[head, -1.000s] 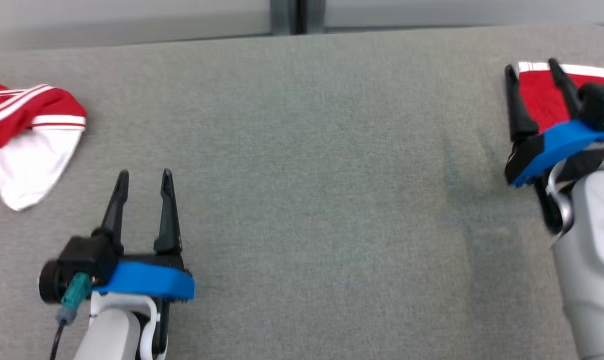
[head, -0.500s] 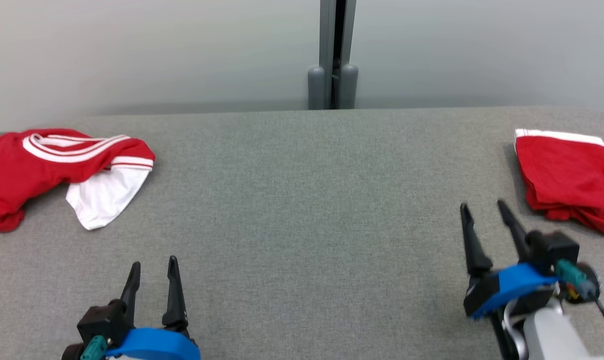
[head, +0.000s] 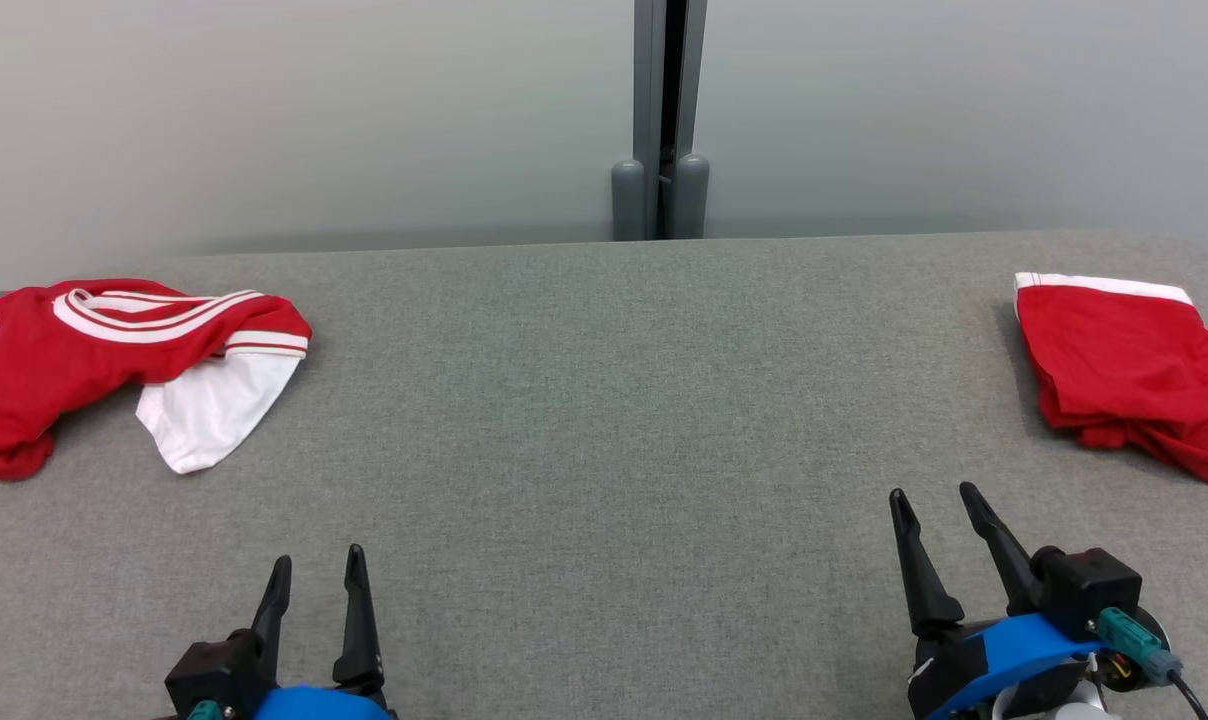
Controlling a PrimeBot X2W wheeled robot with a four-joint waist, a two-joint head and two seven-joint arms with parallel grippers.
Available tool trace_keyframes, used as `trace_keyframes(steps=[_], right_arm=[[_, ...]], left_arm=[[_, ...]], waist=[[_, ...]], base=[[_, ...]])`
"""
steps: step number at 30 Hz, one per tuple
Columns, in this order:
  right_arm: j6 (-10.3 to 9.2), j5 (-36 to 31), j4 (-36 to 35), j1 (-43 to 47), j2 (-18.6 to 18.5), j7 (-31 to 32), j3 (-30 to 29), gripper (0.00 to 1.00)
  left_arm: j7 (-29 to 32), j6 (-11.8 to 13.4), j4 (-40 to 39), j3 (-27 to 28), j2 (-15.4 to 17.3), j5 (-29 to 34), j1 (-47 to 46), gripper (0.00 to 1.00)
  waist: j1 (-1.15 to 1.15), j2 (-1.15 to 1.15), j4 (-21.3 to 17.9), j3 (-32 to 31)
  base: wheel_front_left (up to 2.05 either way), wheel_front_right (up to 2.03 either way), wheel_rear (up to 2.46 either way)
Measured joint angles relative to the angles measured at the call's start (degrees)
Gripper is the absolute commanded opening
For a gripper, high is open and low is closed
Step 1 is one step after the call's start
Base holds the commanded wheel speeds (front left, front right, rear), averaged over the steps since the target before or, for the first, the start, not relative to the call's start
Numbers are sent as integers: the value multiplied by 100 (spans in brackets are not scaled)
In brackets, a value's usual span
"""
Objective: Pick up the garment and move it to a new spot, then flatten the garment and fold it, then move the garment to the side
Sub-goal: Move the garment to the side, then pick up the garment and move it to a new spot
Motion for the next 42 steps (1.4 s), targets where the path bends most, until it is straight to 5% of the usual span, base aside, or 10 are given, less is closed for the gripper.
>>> trace_keyframes(steps=[16,33,42], right_arm=[[0,-90,-37,95,-3,-1,-97,100],[0,-52,13,114,0,-8,157,100],[0,-25,7,79,1,13,443,100]], left_arm=[[48,34,-71,-130,26,34,-32,100],[77,102,-229,-202,113,42,-104,100],[77,112,-288,-199,131,-7,-80,100]], waist=[[1,0,171,-32],[0,0,2167,-248],[1,0,2613,-103]], base=[[0,0,0],[0,0,0],[0,0,0]])
